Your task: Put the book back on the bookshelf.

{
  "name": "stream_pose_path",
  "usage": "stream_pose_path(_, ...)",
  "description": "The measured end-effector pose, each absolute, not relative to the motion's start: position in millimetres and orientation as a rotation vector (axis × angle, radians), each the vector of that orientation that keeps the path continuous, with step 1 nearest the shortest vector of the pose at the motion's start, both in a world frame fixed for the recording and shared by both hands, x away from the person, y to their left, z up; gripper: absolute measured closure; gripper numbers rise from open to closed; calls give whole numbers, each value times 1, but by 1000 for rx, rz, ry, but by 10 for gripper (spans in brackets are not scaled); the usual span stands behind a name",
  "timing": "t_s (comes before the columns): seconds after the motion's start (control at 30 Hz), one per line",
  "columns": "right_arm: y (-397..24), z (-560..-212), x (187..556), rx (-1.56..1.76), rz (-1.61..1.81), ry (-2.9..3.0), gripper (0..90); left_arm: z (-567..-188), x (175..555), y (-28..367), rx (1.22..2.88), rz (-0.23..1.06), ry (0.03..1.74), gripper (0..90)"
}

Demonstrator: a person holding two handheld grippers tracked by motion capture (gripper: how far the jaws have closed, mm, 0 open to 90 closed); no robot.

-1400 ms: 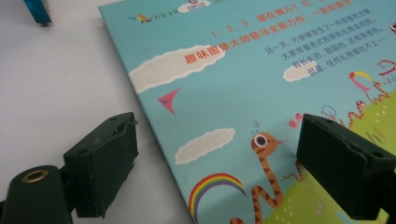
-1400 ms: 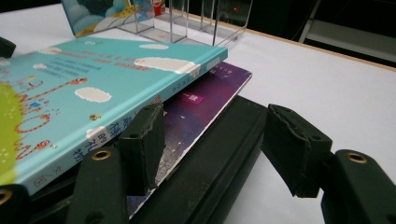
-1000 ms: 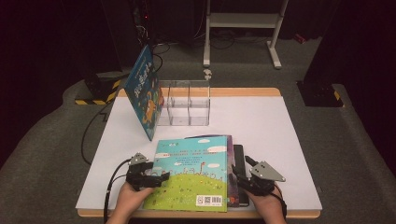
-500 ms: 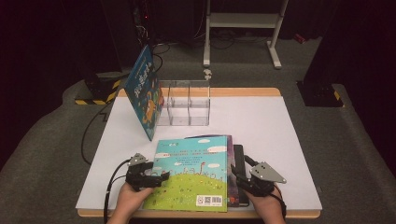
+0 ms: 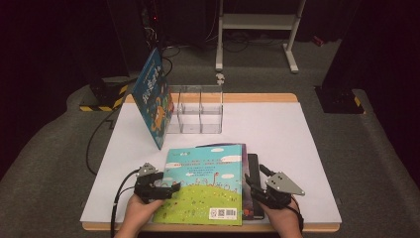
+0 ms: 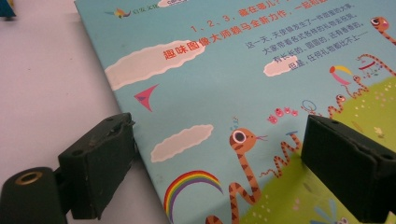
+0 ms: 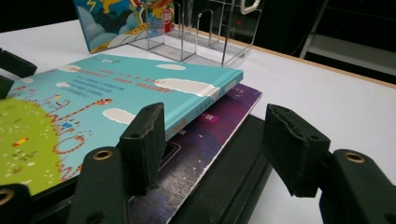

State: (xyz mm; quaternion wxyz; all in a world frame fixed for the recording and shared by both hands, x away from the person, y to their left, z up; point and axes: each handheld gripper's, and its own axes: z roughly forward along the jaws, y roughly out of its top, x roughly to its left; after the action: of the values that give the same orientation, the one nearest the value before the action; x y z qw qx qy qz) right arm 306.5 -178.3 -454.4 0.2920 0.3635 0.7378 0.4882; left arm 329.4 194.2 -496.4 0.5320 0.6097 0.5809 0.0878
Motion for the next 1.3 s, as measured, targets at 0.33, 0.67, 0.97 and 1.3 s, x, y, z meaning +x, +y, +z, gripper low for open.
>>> stream_pose_path(0.33, -171, -448, 301, 927, 1321, 1981, 387, -495, 328, 189, 1451, 194, 1365, 99)
stream_pose_path(0.67, -171, -450, 303, 937, 1315, 1983, 387, -493, 326, 182, 1452, 181, 1341, 99)
stream_pose_path(0.97, -173, -458, 308, 986, 1303, 2023, 386, -490, 322, 182, 1445, 130, 1281, 112)
stream_pose_path(1.3, -173, -461, 307, 987, 1272, 2029, 414, -483, 316, 169, 1471, 248, 1214, 150)
